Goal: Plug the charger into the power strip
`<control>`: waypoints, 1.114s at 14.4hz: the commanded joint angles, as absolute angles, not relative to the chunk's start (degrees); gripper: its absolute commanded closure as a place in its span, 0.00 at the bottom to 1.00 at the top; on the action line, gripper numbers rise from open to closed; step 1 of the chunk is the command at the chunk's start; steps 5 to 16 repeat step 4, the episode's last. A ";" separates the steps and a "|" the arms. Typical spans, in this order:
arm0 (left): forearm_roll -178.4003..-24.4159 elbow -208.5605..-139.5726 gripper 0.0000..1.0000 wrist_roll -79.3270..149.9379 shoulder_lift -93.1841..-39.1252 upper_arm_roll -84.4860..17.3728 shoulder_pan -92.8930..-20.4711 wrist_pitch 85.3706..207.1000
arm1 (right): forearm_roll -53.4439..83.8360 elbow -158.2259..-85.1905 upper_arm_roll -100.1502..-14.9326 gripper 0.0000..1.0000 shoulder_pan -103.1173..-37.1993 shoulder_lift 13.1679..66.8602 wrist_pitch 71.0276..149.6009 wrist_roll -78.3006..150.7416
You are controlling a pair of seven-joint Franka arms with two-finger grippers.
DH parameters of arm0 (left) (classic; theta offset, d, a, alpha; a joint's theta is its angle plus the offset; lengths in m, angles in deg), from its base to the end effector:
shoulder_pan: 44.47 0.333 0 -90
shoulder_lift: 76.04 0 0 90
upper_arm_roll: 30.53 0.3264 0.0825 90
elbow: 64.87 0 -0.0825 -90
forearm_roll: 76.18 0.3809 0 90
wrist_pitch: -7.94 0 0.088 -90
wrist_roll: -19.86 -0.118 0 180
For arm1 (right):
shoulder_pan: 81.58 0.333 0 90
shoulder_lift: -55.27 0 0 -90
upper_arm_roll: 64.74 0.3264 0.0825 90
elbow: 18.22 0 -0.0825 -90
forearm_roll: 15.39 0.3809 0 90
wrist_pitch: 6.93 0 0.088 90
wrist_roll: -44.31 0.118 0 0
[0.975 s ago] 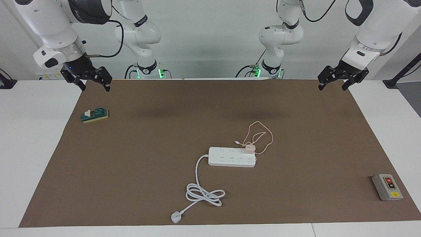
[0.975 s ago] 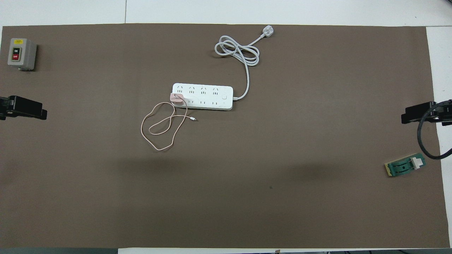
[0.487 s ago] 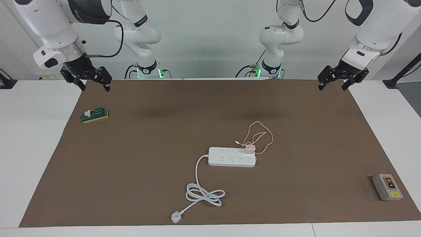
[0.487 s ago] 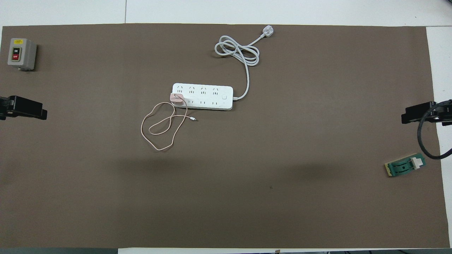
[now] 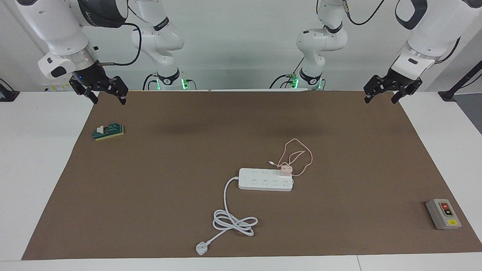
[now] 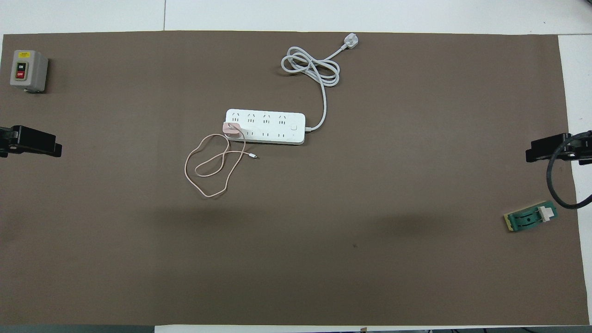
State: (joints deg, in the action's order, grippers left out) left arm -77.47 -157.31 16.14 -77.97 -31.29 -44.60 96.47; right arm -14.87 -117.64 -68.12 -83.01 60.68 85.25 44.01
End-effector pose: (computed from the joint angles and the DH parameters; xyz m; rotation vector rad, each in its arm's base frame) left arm 0.5368 -0.0112 0.6202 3.1157 -0.1257 -0.0530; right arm 0.5195 -0.0440 0.6006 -3.1227 0.1232 0.0491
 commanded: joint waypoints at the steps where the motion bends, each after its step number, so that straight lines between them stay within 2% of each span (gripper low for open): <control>1: -78.12 -157.15 0.00 15.20 -77.97 -30.70 -44.99 96.01 | -15.48 -117.89 -67.91 0.00 -83.52 61.42 84.39 42.90; 16: -78.12 -157.15 0.00 15.20 -77.97 -30.70 -44.99 96.27 | -15.48 -117.89 -67.91 0.00 -83.52 61.42 84.39 42.90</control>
